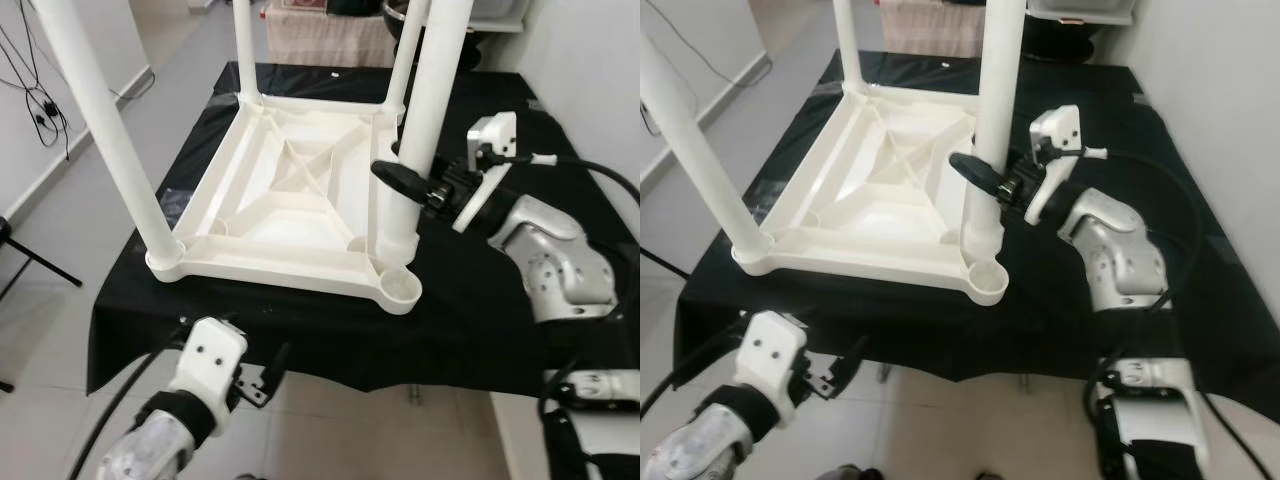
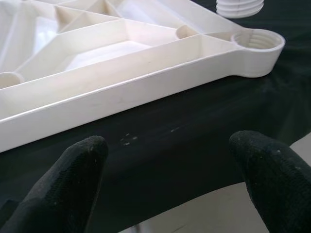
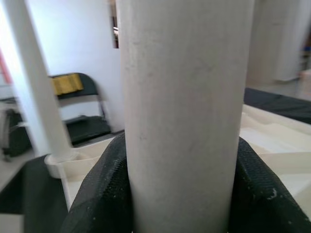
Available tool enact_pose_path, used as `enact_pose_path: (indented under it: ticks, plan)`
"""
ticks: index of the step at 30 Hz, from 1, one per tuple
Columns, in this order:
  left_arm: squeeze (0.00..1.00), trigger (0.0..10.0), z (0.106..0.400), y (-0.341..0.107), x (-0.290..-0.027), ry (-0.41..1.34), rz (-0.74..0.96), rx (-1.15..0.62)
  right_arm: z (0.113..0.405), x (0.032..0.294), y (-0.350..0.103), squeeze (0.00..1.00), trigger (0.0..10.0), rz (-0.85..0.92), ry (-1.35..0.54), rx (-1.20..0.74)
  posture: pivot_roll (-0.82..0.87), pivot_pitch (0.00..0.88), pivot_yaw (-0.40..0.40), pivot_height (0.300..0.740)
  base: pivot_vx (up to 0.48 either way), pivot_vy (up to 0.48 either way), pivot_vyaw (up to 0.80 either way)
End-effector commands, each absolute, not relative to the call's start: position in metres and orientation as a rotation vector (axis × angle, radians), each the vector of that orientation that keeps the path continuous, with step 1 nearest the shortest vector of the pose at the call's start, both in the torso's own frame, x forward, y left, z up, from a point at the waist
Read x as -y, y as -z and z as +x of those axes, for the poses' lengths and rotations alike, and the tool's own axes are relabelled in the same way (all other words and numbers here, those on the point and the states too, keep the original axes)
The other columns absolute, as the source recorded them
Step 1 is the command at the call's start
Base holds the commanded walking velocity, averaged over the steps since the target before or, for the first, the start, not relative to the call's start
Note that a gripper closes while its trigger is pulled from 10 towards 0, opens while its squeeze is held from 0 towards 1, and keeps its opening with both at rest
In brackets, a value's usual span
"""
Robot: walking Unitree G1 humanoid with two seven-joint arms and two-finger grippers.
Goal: Building children table
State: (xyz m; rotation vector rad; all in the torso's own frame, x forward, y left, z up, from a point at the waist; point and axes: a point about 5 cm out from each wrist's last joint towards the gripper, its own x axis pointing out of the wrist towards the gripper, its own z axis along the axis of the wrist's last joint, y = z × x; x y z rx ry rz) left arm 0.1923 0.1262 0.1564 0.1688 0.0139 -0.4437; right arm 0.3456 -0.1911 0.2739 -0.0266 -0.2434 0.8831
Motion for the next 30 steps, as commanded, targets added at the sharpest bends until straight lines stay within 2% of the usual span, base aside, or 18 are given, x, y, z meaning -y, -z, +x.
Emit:
enact_pose_path:
  ticks: [1,7,10,11,17,24,30]
  plan:
    - [0.0,10.0,0.19,-0.154,-0.125,0.472,0.161,-0.021,0.339,0.193,-0.278,0.0,10.0,-0.007,-0.972,0.282,0.07,0.234,-0.025,0.74,0.0,0.0,0.0]
    - [0.0,10.0,0.184,-0.156,-0.122,0.532,0.128,0.001,0.322,0.189,-0.288,0.0,10.0,0.037,-1.24,0.332,0.07,0.262,-0.02,0.74,0.0,0.0,0.0]
    - [0.0,10.0,0.184,-0.156,-0.121,0.545,0.118,0.004,0.32,0.187,-0.288,0.0,10.0,0.025,-1.266,0.338,0.07,0.264,-0.02,0.74,0.0,0.0,0.0]
    - [0.0,10.0,0.182,-0.158,-0.118,0.583,0.072,0.019,0.318,0.175,-0.287,0.0,10.0,0.008,-1.311,0.348,0.09,0.284,-0.019,0.74,0.0,0.0,0.0]
    - [0.0,10.0,0.174,-0.16,-0.119,0.61,0.048,0.02,0.313,0.159,-0.284,0.0,10.0,-0.033,-1.401,0.333,0.09,0.309,-0.001,0.74,0.0,0.0,0.0]
    - [0.0,10.0,0.167,-0.161,-0.122,0.619,0.04,0.014,0.307,0.161,-0.286,0.0,10.0,-0.065,-1.468,0.314,0.1,0.335,0.01,0.74,0.0,0.0,0.0]
    - [0.0,10.0,0.154,-0.164,-0.126,0.628,0.033,-0.004,0.302,0.177,-0.292,0.0,10.0,-0.092,-1.456,0.318,0.11,0.377,0.033,0.74,0.0,0.0,0.0]
